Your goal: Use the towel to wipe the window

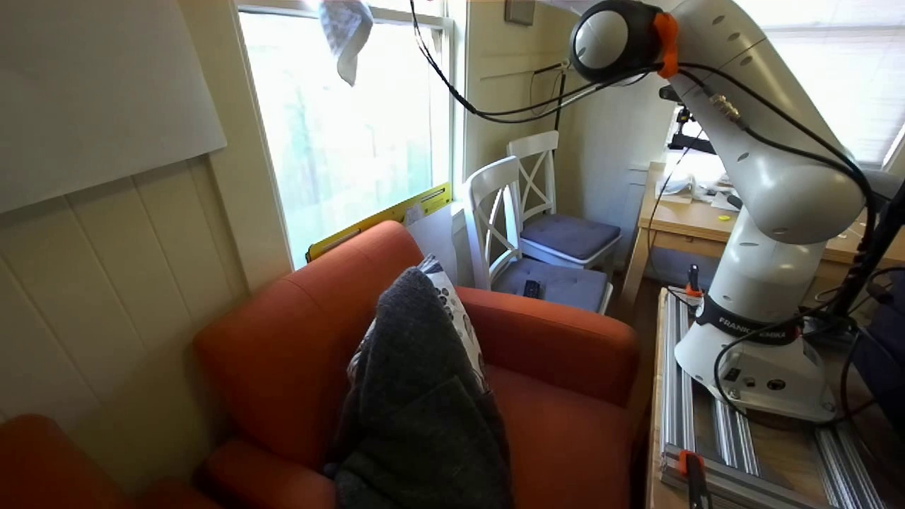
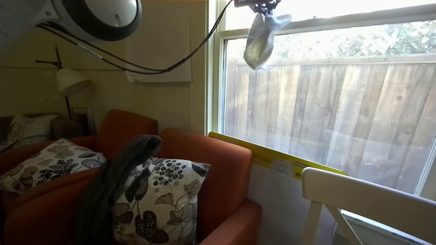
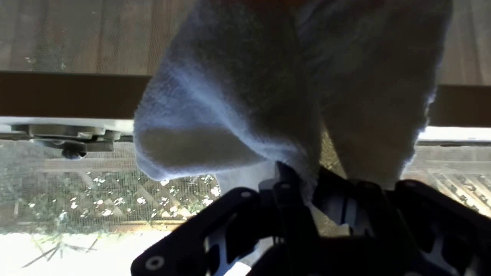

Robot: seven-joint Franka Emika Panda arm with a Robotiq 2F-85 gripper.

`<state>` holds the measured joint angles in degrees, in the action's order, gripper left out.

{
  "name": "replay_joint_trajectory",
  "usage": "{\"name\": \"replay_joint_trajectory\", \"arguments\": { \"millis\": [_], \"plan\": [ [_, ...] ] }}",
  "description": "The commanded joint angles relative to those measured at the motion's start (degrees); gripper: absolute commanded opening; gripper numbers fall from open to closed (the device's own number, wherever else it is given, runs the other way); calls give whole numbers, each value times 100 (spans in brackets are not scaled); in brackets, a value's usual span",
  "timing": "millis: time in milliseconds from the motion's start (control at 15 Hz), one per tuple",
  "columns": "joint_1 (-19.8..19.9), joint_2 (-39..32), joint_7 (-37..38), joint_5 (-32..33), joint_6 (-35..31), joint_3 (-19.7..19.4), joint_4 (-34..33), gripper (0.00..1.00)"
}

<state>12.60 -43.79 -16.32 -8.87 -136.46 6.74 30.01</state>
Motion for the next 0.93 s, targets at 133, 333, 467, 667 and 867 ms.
{"name": "replay_joint_trajectory", "arguments": {
  "millis": [133,333,467,667,867],
  "plan": [
    [495,360,-874,-487,1306,558,411,3],
    [685,404,-1181,-521,1955,693,589,3],
    [802,427,-1349,-557,2316,784,767,3],
    [963,539,-1558,-538,2686,836,1221,3],
    [1218,742,-1935,-702,2961,990,1877,3]
  ]
}}
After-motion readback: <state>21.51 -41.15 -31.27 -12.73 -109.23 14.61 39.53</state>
